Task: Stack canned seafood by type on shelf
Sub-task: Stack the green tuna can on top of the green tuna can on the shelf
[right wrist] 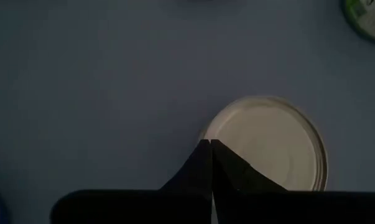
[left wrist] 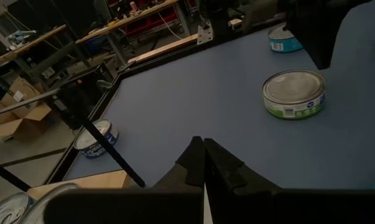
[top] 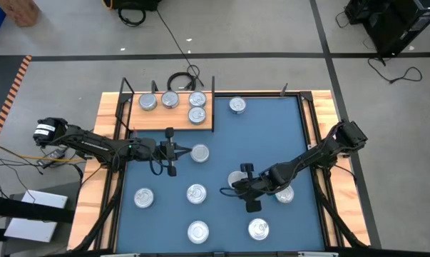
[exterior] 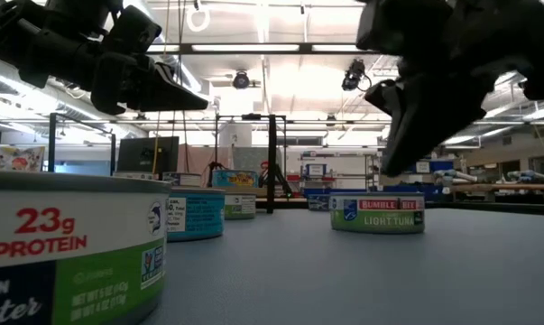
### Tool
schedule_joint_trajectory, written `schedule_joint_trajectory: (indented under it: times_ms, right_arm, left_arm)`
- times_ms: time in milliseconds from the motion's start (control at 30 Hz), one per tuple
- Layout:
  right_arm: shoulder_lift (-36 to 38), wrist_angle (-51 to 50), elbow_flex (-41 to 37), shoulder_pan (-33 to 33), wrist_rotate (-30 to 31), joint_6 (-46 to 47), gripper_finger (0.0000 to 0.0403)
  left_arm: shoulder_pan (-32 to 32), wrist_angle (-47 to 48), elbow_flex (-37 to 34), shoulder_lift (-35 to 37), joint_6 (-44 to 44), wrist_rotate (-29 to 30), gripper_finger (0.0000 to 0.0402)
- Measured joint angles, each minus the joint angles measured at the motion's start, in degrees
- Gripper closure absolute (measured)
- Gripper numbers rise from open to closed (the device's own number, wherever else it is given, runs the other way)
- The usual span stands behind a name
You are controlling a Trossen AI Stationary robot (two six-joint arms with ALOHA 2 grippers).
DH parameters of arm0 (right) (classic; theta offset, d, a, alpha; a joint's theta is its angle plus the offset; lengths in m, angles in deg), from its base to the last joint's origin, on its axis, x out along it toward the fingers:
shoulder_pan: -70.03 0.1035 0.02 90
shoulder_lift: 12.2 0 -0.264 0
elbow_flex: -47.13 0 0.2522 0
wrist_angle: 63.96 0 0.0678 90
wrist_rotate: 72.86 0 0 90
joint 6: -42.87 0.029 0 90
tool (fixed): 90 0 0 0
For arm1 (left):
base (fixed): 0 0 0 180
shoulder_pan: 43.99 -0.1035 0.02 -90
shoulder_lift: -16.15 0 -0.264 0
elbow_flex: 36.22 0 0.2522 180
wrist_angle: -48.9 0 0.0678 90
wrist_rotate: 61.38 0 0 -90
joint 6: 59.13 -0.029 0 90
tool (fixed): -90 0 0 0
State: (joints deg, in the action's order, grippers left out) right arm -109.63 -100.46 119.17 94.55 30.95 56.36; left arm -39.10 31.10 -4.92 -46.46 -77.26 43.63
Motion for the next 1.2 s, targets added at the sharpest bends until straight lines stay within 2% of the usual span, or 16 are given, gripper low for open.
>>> schedule_joint_trajectory:
  times_ms: [333, 800, 933, 1200]
  right_arm:
    - [0.0, -0.51, 1.56, -0.07, -0.37, -0.17, 0.0393]
    - [0.02, -0.48, -0.6, 0.53, 0.92, -4.51, 0.0295]
    - [0.02, -0.19, -2.24, 1.6, 4.24, -4.8, 0.0293]
    - [0.03, 0.07, -4.56, 1.77, 4.74, -6.25, 0.031]
  left_arm:
    - [0.0, 0.25, 0.0, 0.0, 0.09, -0.02, 0.0397]
    - [0.0, 0.47, 0.0, 0.0, 0.37, -0.2, 0.0397]
    - [0.0, 0.47, 0.0, 0.0, 0.37, -0.21, 0.0397]
    - [0.0, 0.47, 0.0, 0.0, 0.42, -0.17, 0.0397]
